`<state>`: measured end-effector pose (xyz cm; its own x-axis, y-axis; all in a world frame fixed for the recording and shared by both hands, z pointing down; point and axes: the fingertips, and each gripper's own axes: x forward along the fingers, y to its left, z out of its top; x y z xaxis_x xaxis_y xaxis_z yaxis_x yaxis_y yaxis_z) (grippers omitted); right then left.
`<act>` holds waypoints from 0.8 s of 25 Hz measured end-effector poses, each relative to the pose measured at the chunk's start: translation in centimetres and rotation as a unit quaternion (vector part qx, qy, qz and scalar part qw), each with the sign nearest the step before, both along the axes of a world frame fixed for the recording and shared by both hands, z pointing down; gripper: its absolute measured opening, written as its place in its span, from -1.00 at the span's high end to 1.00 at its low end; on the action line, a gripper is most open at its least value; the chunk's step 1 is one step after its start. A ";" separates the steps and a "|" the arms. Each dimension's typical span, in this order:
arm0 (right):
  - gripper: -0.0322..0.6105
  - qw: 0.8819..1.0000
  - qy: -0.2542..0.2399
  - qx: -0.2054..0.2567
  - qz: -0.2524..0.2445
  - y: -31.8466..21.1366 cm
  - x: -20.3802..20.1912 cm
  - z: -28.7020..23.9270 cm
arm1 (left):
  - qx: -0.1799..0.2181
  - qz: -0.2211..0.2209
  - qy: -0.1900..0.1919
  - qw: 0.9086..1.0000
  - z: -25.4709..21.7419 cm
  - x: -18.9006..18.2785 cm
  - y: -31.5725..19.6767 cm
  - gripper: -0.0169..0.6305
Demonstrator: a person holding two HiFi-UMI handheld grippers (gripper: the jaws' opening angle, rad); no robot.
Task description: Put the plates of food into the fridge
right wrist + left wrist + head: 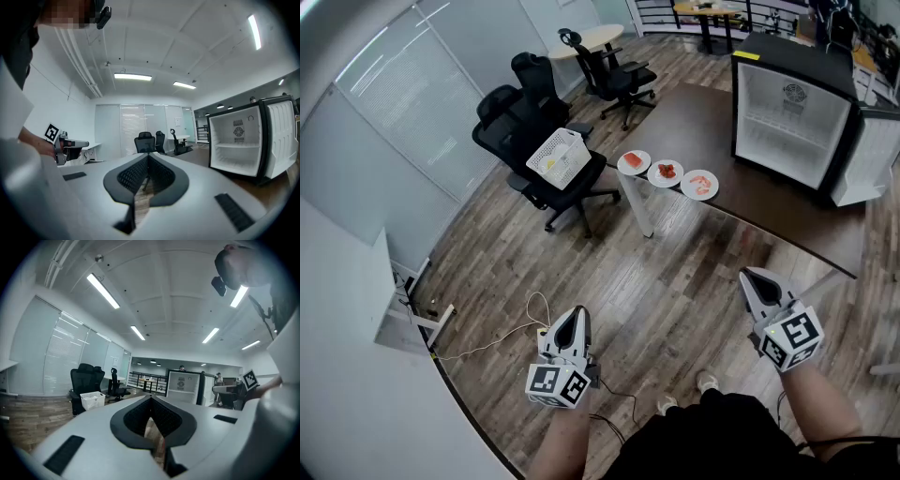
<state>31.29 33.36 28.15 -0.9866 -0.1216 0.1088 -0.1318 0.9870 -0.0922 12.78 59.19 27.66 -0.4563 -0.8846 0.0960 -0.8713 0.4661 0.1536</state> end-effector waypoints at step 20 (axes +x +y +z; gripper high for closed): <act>0.89 0.999 -0.013 -0.031 0.001 -9.2 -4.4 2.1 | -0.003 0.025 -0.020 0.999 -1.0 -2.4 -12.5 0.94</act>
